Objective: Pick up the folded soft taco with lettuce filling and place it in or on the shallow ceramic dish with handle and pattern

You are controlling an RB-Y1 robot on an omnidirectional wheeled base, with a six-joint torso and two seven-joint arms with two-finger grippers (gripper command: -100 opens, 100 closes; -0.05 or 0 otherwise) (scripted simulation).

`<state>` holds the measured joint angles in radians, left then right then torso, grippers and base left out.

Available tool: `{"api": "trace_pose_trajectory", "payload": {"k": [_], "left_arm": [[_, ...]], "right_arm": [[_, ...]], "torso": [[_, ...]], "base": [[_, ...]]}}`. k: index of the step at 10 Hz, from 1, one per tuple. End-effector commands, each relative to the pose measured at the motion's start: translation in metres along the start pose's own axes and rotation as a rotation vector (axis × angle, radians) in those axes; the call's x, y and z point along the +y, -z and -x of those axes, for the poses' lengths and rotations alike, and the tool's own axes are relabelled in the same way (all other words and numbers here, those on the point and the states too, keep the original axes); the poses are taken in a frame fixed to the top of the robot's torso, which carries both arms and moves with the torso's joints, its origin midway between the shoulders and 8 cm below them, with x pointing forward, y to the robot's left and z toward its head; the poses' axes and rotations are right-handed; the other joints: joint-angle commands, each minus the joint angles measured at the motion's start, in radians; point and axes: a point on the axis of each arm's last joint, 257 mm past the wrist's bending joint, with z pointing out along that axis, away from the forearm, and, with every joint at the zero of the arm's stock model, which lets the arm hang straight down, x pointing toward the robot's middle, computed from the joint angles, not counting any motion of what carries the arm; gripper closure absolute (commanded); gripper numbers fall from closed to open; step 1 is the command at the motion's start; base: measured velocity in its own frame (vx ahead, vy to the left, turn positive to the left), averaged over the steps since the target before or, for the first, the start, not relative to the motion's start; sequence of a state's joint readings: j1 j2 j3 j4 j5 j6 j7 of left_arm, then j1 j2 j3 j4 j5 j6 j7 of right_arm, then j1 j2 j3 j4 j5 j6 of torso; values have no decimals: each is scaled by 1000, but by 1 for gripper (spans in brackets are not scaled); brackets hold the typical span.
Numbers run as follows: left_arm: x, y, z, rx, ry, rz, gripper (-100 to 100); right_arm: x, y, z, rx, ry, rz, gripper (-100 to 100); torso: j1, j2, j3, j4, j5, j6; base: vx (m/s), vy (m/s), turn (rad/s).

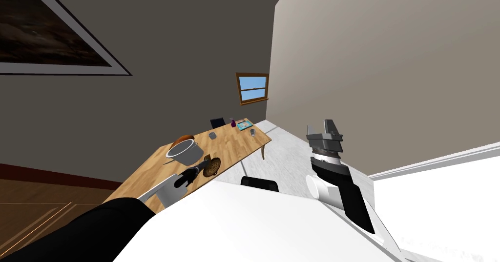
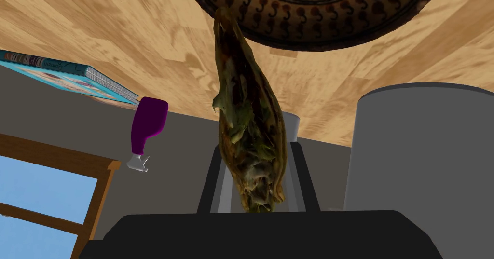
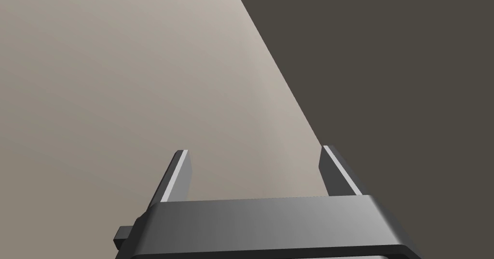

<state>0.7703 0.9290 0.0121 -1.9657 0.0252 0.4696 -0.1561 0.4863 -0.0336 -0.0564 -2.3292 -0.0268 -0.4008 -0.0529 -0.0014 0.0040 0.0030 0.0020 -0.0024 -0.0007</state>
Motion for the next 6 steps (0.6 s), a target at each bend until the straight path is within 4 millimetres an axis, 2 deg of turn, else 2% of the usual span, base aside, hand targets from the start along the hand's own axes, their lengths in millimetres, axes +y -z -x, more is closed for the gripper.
{"api": "trace_pose_trajectory", "payload": {"k": [1,2,6], "left_arm": [[0,0,0,0,0,0,100],[1,0,-2,4,-2,3,-100],[1,0,-2,4,-1,3,-100]], "right_arm": [[0,0,0,0,0,0,0],[0,0,0,0,0,0,0],[0,0,0,0,0,0,0]], "torso": [[0,0,0,0,0,0],[-1,-1,0,0,-1,1],[-3,-2,-1,0,-1,1]], "base": [[-2,9,21],[0,0,0],[0,0,0]]}}
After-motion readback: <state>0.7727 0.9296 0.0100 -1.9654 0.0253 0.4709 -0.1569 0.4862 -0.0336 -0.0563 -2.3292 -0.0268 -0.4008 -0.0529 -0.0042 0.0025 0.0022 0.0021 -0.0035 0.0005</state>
